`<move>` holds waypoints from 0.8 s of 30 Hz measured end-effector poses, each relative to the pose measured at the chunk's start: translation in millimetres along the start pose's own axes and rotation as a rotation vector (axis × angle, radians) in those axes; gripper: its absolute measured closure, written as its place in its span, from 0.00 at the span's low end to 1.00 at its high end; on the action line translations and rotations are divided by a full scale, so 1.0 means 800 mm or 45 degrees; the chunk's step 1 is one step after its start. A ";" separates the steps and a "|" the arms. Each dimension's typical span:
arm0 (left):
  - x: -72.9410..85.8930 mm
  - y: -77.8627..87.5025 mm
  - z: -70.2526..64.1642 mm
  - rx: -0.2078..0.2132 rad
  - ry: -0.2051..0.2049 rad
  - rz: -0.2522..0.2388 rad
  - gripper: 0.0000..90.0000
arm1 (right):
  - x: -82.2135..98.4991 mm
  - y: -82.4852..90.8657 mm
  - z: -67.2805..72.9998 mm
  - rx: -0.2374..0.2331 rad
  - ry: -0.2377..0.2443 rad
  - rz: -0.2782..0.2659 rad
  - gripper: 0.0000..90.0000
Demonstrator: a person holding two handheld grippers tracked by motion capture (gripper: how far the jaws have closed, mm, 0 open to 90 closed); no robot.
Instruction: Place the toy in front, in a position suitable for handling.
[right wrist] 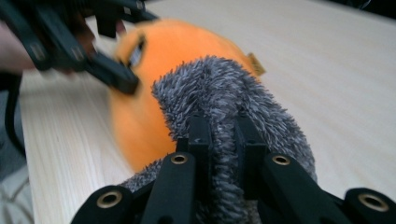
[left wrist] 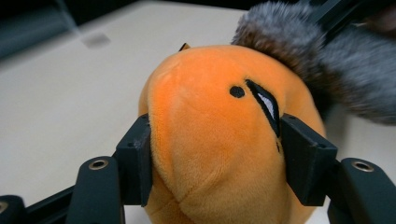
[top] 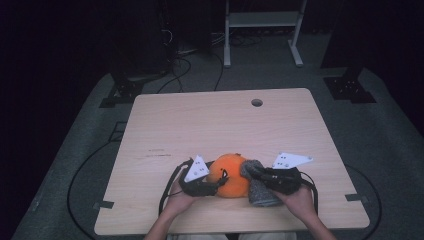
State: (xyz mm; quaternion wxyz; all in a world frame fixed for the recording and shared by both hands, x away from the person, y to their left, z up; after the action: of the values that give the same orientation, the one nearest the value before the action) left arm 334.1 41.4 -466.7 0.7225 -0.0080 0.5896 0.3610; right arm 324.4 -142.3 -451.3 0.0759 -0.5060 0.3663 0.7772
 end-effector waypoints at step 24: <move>0.009 0.005 -0.011 0.129 0.057 -0.025 0.39 | -0.007 -0.001 0.016 0.002 0.079 0.023 0.89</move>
State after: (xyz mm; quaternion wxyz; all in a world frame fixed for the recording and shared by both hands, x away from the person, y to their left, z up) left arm 325.1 44.2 -473.9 0.7120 0.0147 0.6230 0.3235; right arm 317.7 -132.0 -443.9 0.0579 -0.5265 0.3736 0.7615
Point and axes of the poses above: each handheld gripper's, and its own axes: y roughly backward along the jaws, x roughly out of its underside, z roughly to its left, the point moved 7 cm from there along -y, roughly forward along the jaws, and after that the axes turned 11 degrees about -y, right-handed, at the moved point
